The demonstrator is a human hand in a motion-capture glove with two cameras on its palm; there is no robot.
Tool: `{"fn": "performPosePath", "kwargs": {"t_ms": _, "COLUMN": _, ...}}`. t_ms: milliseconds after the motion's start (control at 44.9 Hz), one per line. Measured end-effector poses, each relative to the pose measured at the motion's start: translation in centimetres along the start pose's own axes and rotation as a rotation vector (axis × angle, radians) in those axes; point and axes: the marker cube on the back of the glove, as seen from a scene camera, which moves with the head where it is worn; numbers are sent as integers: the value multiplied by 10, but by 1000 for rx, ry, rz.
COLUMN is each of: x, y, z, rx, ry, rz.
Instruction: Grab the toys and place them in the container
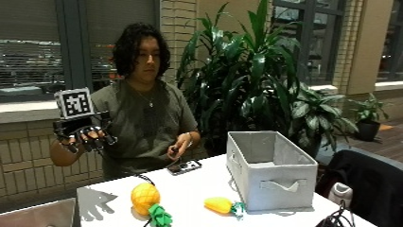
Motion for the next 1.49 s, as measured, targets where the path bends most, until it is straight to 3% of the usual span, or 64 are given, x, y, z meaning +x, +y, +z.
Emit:
{"fn": "performPosePath", "kwargs": {"t_ms": 200, "x": -12, "y": -3, "z": 14, "rx": -52, "ry": -62, "rz": 73}}
{"fn": "performPosePath", "kwargs": {"t_ms": 312, "x": -17, "y": -24, "z": 34, "rx": 39, "ry": -94, "rz": 129}}
{"fn": "performPosePath", "kwargs": {"t_ms": 423, "x": -38, "y": -48, "z": 77, "rx": 43, "ry": -172, "rz": 68}}
{"fn": "performPosePath", "kwargs": {"t_ms": 601, "x": -86, "y": -82, "z": 157, "rx": -44, "ry": -297, "rz": 146}}
{"fn": "performPosePath", "kwargs": {"t_ms": 690, "x": -104, "y": -92, "z": 192, "rx": -116, "ry": -243, "rz": 123}}
{"fn": "performPosePath", "kwargs": {"t_ms": 868, "x": -104, "y": -103, "z": 201, "rx": 87, "ry": -103, "rz": 157}}
{"fn": "performPosePath", "kwargs": {"t_ms": 1001, "x": -99, "y": -117, "z": 176, "rx": 169, "ry": -164, "rz": 171}}
{"fn": "performPosePath", "kwargs": {"t_ms": 1135, "x": -145, "y": -124, "z": 82, "rx": 247, "ry": -325, "rz": 221}}
{"fn": "performPosePath", "kwargs": {"t_ms": 1246, "x": -218, "y": -137, "z": 1, "rx": 346, "ry": -461, "rz": -32}}
{"fn": "performPosePath", "kwargs": {"t_ms": 1357, "x": -305, "y": -168, "z": -60, "rx": 337, "ry": -541, "rz": -240}}
{"fn": "performPosePath", "kwargs": {"t_ms": 1491, "x": -399, "y": -205, "z": -98, "rx": 288, "ry": -589, "rz": -378}}
